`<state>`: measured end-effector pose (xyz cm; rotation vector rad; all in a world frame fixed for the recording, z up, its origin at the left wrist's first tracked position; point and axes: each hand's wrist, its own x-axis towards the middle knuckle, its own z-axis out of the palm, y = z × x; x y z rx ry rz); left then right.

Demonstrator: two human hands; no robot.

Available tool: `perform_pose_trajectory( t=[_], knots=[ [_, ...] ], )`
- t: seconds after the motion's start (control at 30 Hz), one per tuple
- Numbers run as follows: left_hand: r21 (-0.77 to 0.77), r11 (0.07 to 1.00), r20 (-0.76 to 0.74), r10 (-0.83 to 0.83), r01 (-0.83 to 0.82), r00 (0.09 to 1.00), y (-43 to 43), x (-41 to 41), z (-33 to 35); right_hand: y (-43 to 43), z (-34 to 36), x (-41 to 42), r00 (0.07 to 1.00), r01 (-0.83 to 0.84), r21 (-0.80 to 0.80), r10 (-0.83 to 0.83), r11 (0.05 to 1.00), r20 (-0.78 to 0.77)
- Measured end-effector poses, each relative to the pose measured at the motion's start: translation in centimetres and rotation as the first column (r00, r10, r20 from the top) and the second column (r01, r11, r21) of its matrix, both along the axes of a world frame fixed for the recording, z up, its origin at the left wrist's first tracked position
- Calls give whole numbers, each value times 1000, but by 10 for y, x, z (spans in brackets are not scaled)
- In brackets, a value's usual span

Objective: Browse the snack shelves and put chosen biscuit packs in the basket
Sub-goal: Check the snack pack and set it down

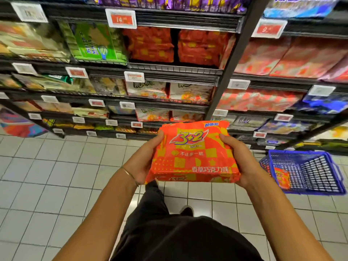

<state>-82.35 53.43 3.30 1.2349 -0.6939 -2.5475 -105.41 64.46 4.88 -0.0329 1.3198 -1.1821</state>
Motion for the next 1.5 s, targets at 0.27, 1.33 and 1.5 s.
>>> perform_pose_trajectory(
  t=[0.27,1.33,1.5],
  knots=[
    [-6,999,-138,44,-45,990,12,9,23,16,3,1,992,5,-72,4,997,125],
    [-499,860,26,-111,109,993,18,20,36,28,14,-9,940,-291,-379,190,878,-283],
    [-490,867,-5,-103,88,995,18,25,35,29,17,-7,940,-292,-400,184,869,-288]
  ],
)
